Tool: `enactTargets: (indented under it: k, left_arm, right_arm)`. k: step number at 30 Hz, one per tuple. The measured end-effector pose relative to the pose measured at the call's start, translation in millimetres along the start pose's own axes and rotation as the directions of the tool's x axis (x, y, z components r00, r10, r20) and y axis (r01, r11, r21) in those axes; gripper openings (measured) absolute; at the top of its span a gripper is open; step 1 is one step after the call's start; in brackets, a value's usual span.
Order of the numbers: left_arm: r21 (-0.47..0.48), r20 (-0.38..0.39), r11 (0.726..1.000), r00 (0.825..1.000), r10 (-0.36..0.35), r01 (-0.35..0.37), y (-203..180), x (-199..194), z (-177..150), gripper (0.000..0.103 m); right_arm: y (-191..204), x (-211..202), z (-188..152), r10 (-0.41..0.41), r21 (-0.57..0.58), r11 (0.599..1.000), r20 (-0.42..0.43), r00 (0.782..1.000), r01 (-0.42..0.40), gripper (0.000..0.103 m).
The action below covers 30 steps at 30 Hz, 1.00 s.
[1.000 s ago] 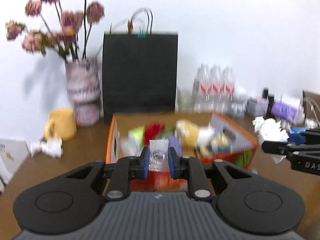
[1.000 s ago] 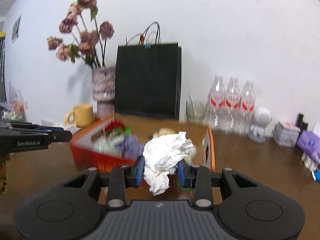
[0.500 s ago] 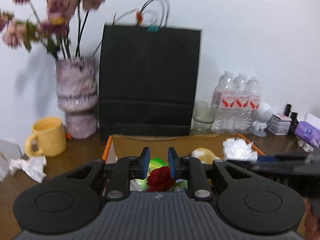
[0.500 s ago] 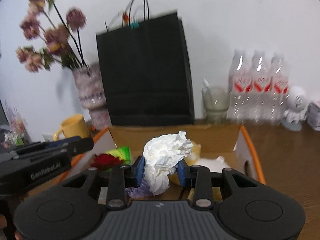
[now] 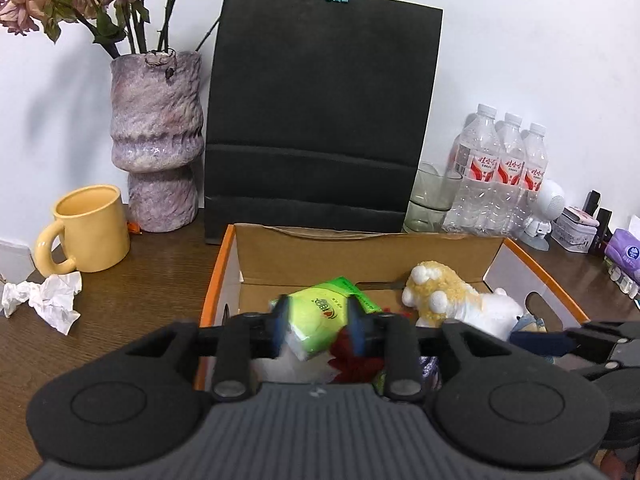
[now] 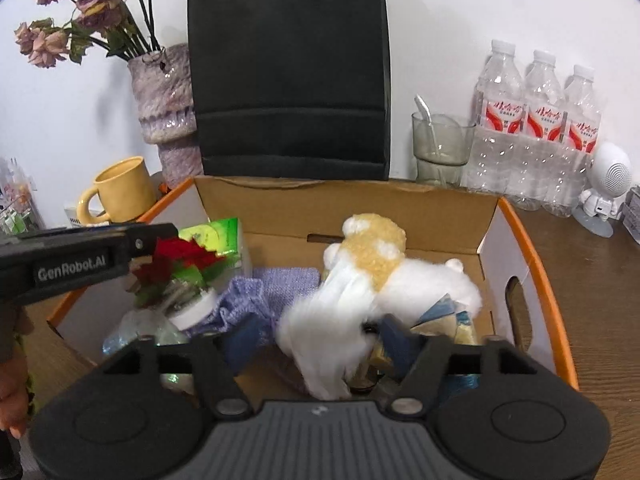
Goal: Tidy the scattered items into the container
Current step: 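Carry wrapper and crumpled tissue into the box and open both grippers, then grasp the small black packet with left gripper while right gripper grasps a clear wrapper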
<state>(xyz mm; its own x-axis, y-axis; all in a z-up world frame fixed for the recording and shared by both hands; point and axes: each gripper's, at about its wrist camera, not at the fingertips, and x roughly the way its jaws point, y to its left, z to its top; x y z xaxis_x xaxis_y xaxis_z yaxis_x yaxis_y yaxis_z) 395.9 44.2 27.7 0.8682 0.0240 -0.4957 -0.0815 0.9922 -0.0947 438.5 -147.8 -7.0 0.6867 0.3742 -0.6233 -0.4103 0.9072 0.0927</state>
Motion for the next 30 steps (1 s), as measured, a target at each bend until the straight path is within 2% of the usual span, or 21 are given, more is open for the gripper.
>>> enactTargets:
  k: [1, 2, 3, 5, 9, 11, 16, 20, 23, 27, 30]
  left_arm:
    - [-0.003, 0.006, 1.0, 1.0, -0.001, 0.001, 0.8, -4.6, 0.4, 0.052]
    - [-0.006, 0.017, 1.0, 1.0, -0.005, 0.005, 1.9, -10.7, 1.0, 0.063]
    - [-0.01, 0.029, 1.0, 1.0, -0.01, 0.01, 2.8, -17.4, 1.6, 0.083]
    - [-0.019, 0.07, 1.0, 0.998, -0.011, 0.013, 5.7, -38.1, 0.8, 0.103]
    - [0.033, 0.137, 0.999, 0.99, -0.025, 0.021, 7.9, -83.3, -10.9, 0.103]
    - [0.068, 0.143, 0.997, 0.989, -0.037, 0.027, 9.6, -102.7, -23.4, 0.103]
    - [0.116, 0.069, 0.992, 0.996, -0.053, 0.045, 15.7, -123.6, -61.0, 0.103]
    - [0.165, -0.03, 0.983, 0.997, -0.076, 0.08, 6.7, -110.4, -83.3, 0.103]
    - [0.209, -0.094, 0.974, 0.993, -0.071, 0.089, -5.6, -88.2, -91.9, 0.092]
    - [0.196, -0.177, 0.973, 0.98, -0.091, 0.126, -5.1, -58.0, -97.2, 0.064]
    - [0.183, -0.208, 0.975, 0.974, -0.089, 0.128, -1.4, -40.7, -95.9, 0.057]
  right_arm:
    - [-1.1, -5.5, 1.3, 0.002, 0.002, 1.0, 0.011, 1.0, -0.002, 0.084]
    - [-1.8, -13.3, 1.9, 0.006, 0.002, 1.0, 0.028, 1.0, -0.006, 0.088]
    - [-3.0, -22.9, 2.2, 0.011, 0.003, 1.0, 0.048, 0.999, -0.011, 0.091]
    - [-8.0, -46.6, 1.3, 0.02, 0.008, 1.0, 0.099, 0.995, -0.021, 0.097]
    - [-19.2, -95.9, -14.1, 0.016, 0.002, 1.0, 0.192, 0.981, -0.016, 0.103]
    - [-24.3, -115.4, -28.3, 0.002, -0.012, 1.0, 0.208, 0.978, 0.0, 0.103]
    - [-35.8, -137.7, -75.2, -0.057, -0.046, 0.997, 0.184, 0.981, 0.066, 0.103]
    - [-46.9, -114.9, -98.0, -0.085, -0.047, 0.995, 0.082, 0.993, 0.089, 0.097]
    - [-50.0, -90.1, -99.7, -0.094, -0.078, 0.992, 0.027, 0.995, 0.096, 0.084]
    - [-55.3, -67.2, -99.8, -0.089, -0.108, 0.99, -0.008, 0.996, 0.088, 0.077]
    - [-59.2, -55.9, -97.5, -0.052, -0.118, 0.992, -0.034, 0.998, 0.047, 0.069]
